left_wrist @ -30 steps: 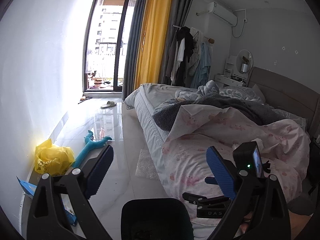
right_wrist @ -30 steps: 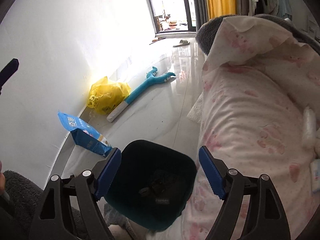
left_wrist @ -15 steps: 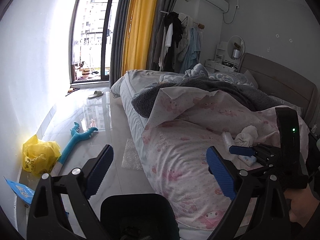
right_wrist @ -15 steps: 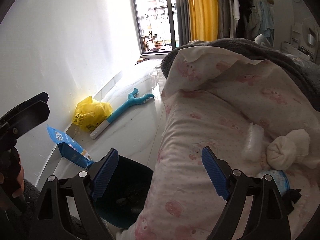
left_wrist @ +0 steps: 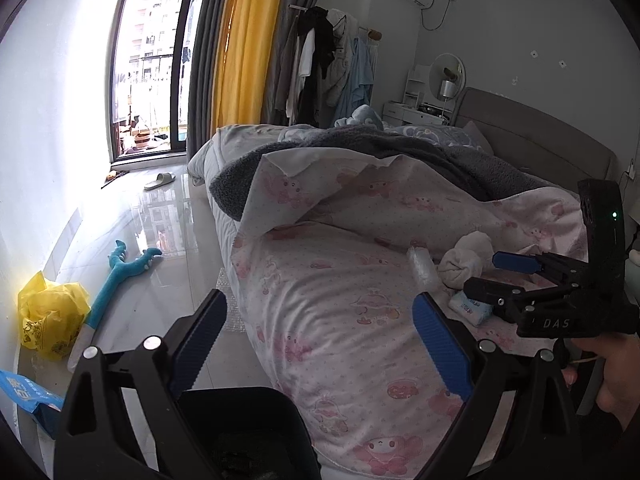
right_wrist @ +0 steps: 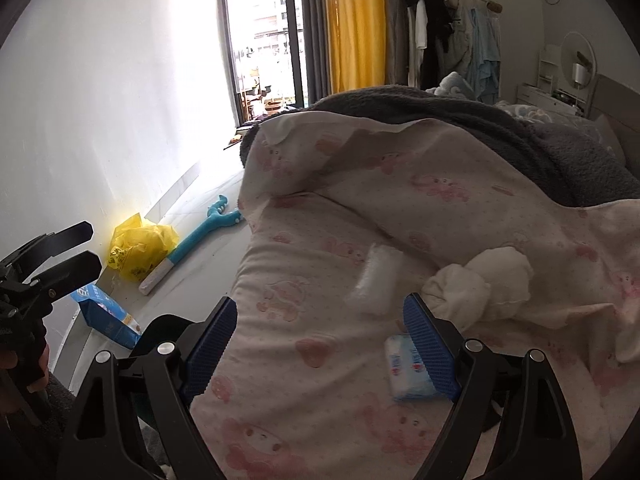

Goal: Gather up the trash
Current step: 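Move the left tool over the blue wipes pack while the right tool closes beside it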

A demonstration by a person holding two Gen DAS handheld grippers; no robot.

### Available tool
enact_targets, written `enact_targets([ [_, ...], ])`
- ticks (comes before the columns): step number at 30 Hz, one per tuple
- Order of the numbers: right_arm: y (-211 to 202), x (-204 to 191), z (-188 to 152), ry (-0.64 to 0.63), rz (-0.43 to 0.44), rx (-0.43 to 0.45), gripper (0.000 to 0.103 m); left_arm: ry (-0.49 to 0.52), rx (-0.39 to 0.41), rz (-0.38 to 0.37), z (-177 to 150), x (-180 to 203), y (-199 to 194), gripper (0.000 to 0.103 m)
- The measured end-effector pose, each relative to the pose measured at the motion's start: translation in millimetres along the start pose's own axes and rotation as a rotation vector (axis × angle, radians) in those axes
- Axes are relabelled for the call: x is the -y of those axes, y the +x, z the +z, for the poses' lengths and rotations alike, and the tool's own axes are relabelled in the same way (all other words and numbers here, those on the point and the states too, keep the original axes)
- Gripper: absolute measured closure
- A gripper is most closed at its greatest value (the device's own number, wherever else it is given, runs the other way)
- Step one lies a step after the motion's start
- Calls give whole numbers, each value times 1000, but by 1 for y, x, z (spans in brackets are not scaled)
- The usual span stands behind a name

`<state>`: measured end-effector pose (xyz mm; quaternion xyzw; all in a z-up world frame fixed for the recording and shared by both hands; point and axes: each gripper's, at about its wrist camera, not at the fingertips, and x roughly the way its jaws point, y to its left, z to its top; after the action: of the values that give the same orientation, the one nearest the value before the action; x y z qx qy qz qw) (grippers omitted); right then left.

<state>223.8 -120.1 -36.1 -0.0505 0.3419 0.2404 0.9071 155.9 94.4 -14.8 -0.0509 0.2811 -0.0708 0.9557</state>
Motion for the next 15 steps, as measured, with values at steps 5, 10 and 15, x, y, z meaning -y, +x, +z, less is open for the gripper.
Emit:
enact_targets([
  [5,-1,36,-10,52,-36,-6,28,-10,-20,-27,-1,11,13,7],
  [10,-1,61,-20,75,-65,-17,31,3,-42,-41,-2,26,25,7],
  [15,2,79,-28,73,-80,-29,40,30,-62,-54,-4,41,37,7],
])
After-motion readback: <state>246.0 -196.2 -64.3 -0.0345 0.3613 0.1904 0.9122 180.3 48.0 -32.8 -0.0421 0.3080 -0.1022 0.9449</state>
